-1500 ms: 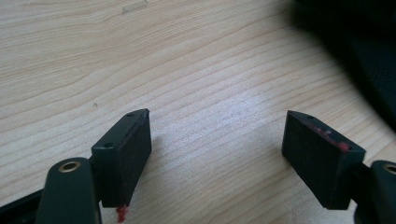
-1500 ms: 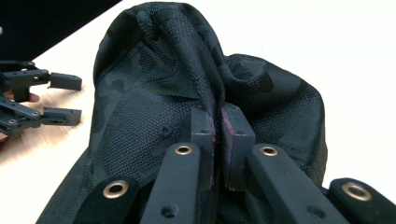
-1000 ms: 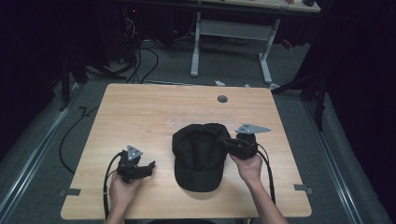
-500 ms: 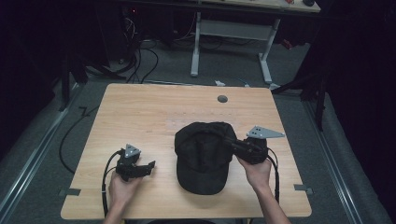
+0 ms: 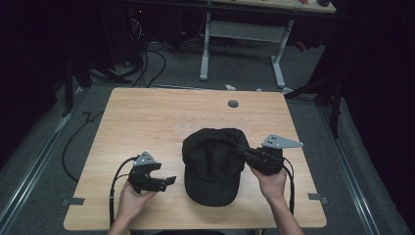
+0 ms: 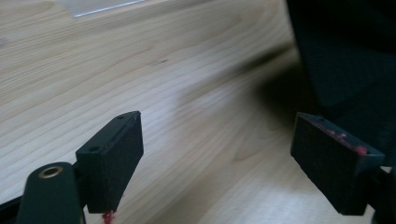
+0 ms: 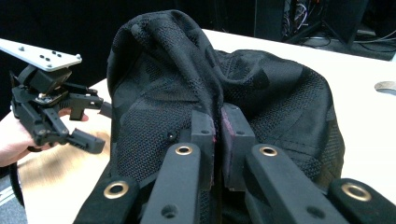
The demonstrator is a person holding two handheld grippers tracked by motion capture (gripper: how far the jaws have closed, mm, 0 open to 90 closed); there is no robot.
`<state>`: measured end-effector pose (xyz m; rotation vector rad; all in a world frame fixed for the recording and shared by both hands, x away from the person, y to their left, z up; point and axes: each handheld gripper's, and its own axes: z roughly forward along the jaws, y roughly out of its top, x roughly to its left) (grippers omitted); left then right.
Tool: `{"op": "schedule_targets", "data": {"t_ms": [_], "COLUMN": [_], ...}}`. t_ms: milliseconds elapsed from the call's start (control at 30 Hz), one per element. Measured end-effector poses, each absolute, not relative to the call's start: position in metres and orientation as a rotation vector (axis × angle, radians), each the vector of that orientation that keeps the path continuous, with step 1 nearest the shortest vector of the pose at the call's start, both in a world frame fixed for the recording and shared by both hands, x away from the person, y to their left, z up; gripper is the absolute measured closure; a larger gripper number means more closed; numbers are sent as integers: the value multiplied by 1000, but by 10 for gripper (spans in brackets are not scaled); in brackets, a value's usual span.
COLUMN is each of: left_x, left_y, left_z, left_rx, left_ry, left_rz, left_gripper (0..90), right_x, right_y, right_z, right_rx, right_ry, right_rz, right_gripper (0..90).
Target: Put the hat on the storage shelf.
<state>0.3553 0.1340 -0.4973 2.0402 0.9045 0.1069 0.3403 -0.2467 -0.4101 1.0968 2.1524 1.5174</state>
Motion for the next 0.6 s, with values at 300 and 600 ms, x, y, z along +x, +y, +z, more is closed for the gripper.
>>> {"op": "schedule_targets", "data": {"t_ms": [300,600], "left_x": [354,356], "left_y": [112,97], "left_z": [-487,-483], "left_rx": [2075,2101], "left_ry": [792,733], "left_rz": [38,-5], "left_gripper": [174,188], "right_x": [340,342], "right_y": [-244,-240], "right_z": [-410,-412], "right_rx": [1082,1067], "right_ry": [2156,2161], "right_rz": [1532,1564], "right_gripper": [852,852]}}
